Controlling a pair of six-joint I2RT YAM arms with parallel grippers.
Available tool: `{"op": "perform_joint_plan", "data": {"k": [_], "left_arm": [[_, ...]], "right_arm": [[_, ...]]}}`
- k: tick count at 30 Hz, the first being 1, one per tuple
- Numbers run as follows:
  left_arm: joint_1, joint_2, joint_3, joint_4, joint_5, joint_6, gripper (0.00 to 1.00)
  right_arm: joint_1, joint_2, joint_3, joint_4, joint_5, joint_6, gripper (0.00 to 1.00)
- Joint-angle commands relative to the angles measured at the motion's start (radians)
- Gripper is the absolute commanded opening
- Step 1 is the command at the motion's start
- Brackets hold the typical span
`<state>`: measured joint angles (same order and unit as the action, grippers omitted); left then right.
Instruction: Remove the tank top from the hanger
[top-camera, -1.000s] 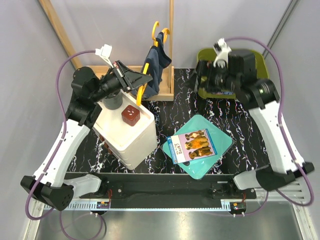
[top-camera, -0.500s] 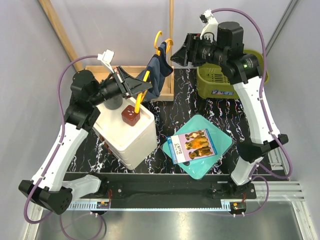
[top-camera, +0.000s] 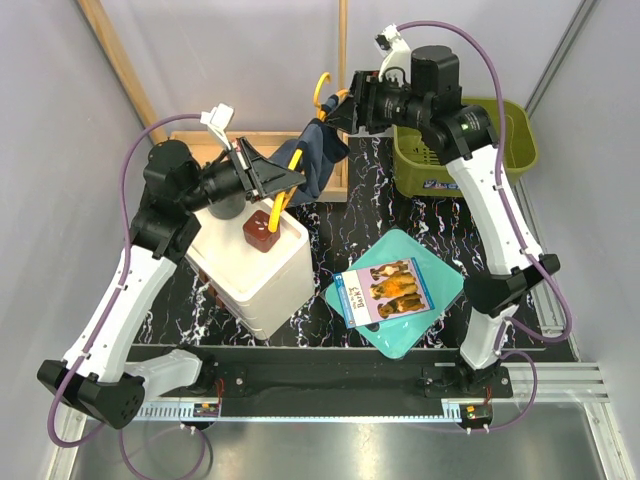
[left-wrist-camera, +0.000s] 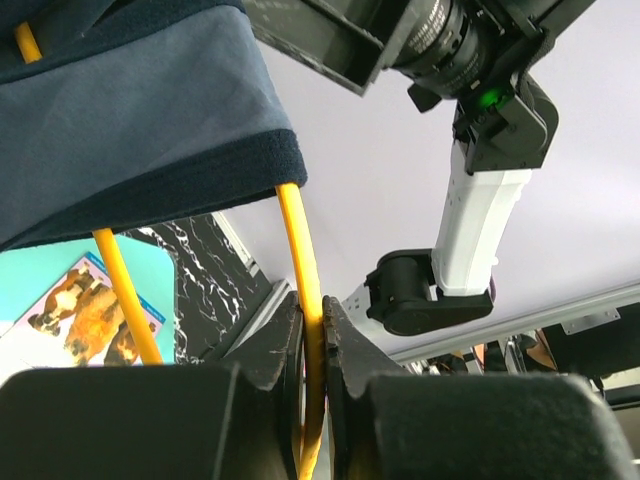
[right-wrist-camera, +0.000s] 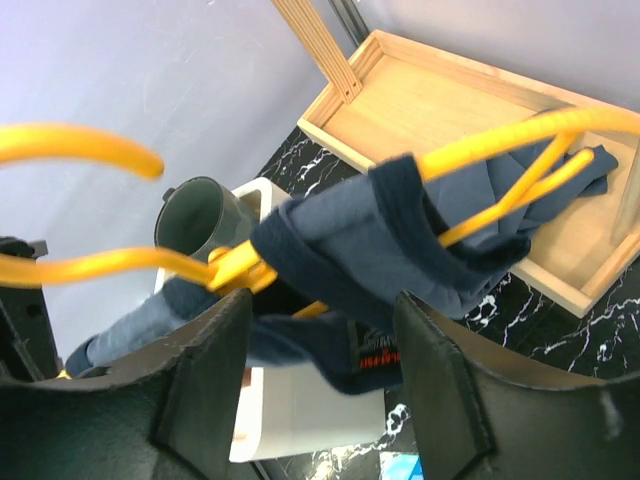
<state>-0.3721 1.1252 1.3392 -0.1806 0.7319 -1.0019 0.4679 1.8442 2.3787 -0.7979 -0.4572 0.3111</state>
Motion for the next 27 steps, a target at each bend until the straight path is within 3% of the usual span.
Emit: {"op": "perform_joint_plan", "data": {"k": [1, 9, 10, 12, 13, 15, 20, 27], "left_arm": [[-0.004, -0.015, 0.018, 0.059, 0.063, 0.013, 0.0], [-0.004, -0.008, 0.035, 0.049, 0.075, 0.006, 0.0], [-0.004, -0.01, 0.035, 0.049, 0.072, 0.008, 0.0], [-0.004, -0.011, 0.035, 0.038, 0.07, 0.026, 0.0], [-0.004, -0.015, 0.035, 0.017, 0.067, 0.032, 0.0], [-0.004, -0.019, 0.038, -0.011, 0.069, 0.064, 0.0], [-0.004, -0.03, 0.018, -0.065, 0.07, 0.08, 0.0], [-0.005, -0.056, 0.026, -0.04, 0.064, 0.08, 0.0]], "right_arm": [[0.012, 0.023, 0.037, 0.066, 0.011, 0.005, 0.63], [0.012, 0.044, 0.037, 0.072, 0.058, 0.031, 0.42], [0.012, 0.047, 0.04, 0.072, 0.063, 0.037, 0.33], [0.012, 0.044, 0.037, 0.071, 0.092, 0.046, 0.24], [0.012, 0.04, 0.034, 0.072, 0.153, 0.068, 0.1], [0.012, 0.033, 0.027, 0.072, 0.213, 0.088, 0.01], [0.006, 0.038, 0.034, 0.065, 0.345, 0.147, 0.0], [-0.075, 0.102, 0.071, 0.045, 0.284, 0.259, 0.0]]}}
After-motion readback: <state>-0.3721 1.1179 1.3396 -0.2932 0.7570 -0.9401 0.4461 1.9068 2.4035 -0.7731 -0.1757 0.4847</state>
